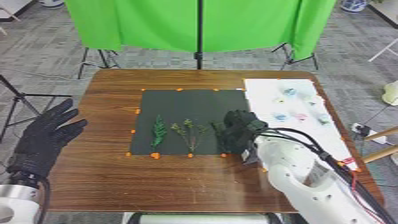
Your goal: Arrange flowers
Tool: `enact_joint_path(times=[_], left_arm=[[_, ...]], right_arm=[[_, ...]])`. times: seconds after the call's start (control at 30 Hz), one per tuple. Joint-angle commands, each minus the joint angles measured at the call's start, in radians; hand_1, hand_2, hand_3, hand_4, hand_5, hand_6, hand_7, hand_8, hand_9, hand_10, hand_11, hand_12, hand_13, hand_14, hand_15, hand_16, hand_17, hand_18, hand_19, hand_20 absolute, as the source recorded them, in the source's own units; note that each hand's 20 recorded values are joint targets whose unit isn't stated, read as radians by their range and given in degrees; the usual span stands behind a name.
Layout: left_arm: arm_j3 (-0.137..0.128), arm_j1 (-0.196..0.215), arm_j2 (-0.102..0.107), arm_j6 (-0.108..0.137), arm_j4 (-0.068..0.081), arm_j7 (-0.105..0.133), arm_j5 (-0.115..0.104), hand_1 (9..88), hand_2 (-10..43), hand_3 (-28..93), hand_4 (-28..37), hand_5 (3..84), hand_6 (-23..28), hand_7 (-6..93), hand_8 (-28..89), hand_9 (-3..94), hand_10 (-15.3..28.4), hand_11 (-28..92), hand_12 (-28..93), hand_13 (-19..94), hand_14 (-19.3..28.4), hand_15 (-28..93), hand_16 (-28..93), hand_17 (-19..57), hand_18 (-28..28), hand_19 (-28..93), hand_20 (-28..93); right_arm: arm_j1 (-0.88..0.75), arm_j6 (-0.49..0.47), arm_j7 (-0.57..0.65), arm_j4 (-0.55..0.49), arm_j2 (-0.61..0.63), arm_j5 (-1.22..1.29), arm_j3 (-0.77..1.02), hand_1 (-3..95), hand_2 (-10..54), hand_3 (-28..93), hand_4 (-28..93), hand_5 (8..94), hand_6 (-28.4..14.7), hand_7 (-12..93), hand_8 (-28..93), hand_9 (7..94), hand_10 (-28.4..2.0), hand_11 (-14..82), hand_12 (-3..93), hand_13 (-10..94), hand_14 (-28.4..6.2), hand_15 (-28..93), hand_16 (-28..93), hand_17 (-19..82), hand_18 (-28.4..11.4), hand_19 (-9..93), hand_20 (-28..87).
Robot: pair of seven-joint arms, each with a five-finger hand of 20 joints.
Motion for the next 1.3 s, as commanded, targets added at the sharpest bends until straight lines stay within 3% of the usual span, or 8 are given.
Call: enact_joint_path(times=[0.03,0.17,0.37,0.6,0.7,0.77,0.93,1.3], left_arm=[[0.007,0.001,-0.001,-0.016,0.011,-0.014,0.002,26.7,8.2,73,-26.4,34.2,2.6,17.4,-11,28.5,11.6,22,7,28,14.2,46,-5,-7.4,20.6,52,6],[0.006,-0.003,-0.001,-0.02,0.013,-0.017,0.002,26.6,8.2,73,-26.3,34.2,2.6,17.4,-11,28.5,11.6,22,8,28,14.3,46,-5,-7.4,20.6,52,6],[-0.007,0.012,-0.005,-0.014,0.005,-0.008,0.0,26.6,8.1,73,-26.2,34.1,2.6,17.5,-11,28.4,11.4,22,8,28,14.1,45,-5,-7.4,20.6,52,6],[-0.041,0.022,0.002,0.003,-0.005,0.008,-0.002,26.6,8.1,73,-26.3,34.1,2.6,17.4,-11,28.4,11.4,22,8,28,14.1,45,-5,-7.4,20.5,52,6],[-0.05,0.027,0.006,0.009,-0.01,0.017,-0.014,26.5,8.0,73,-26.2,34.1,2.6,17.3,-11,28.4,11.4,22,8,28,14.1,45,-5,-7.4,20.5,52,6],[-0.053,0.034,0.005,0.008,-0.013,0.021,-0.015,26.6,8.0,73,-26.2,34.1,2.6,17.3,-11,28.5,11.4,22,8,28,14.1,45,-5,-7.4,20.5,52,6],[-0.051,0.034,0.005,0.014,-0.013,0.025,-0.017,26.6,7.9,73,-26.3,34.1,2.6,17.3,-11,28.4,11.4,22,7,28,14.1,45,-5,-7.4,20.5,52,6],[-0.048,0.03,0.007,0.015,-0.012,0.025,-0.019,26.7,8.1,73,-26.2,34.2,2.7,17.1,-11,28.3,11.4,22,8,28,14.1,46,-5,-7.4,20.5,52,6]], right_arm=[[-0.017,0.083,0.019,-0.046,-0.016,0.021,0.046,25.4,-0.9,83,-26,65.1,-3.5,70,-14,90.5,-8.3,44.9,29.2,87,-3.8,71,27,57,-16.5,93,62],[-0.035,0.139,0.029,-0.062,-0.011,0.064,0.111,23.0,1.3,82,-26,62.6,-4.0,65,-21,85.2,-9.9,46.1,29.3,82,-5.6,73,28,52,-16.9,93,61],[-0.064,0.178,0.029,-0.062,0.052,0.046,0.203,22.9,0.1,84,-26,54.0,-3.5,59,-22,64.4,-13.8,48.3,27.0,62,-9.9,73,23,35,-17.4,92,40],[-0.103,0.159,0.029,-0.02,0.128,-0.108,0.259,25.5,-6.6,89,-28,40.8,-2.4,45,-24,42.5,-11.0,41.2,19.9,40,-7.9,69,15,24,-16.3,80,35],[-0.087,0.007,0.065,-0.006,0.136,-0.213,0.261,26.3,-8.2,90,-28,40.2,-1.6,37,-22,42.0,-8.0,33.5,17.9,38,-6.2,56,11,21,-16.3,72,32],[-0.092,-0.006,0.058,0.008,0.154,-0.227,0.259,26.2,-9.1,90,-28,38.1,-1.4,33,-22,40.0,-6.5,28.1,17.1,35,-5.6,48,10,18,-16.0,67,29],[-0.101,0.008,0.053,0.041,0.19,-0.25,0.251,26.0,-9.5,90,-28,36.4,-1.7,32,-20,38.4,-6.5,27.0,17.6,34,-5.4,48,11,17,-16.1,66,28],[-0.068,0.062,0.058,0.121,0.202,-0.297,0.197,27.8,-9.5,89,-28,43.0,1.2,38,-23,47.9,-7.7,32.2,18.4,44,-4.4,54,13,20,-15.1,71,31]])
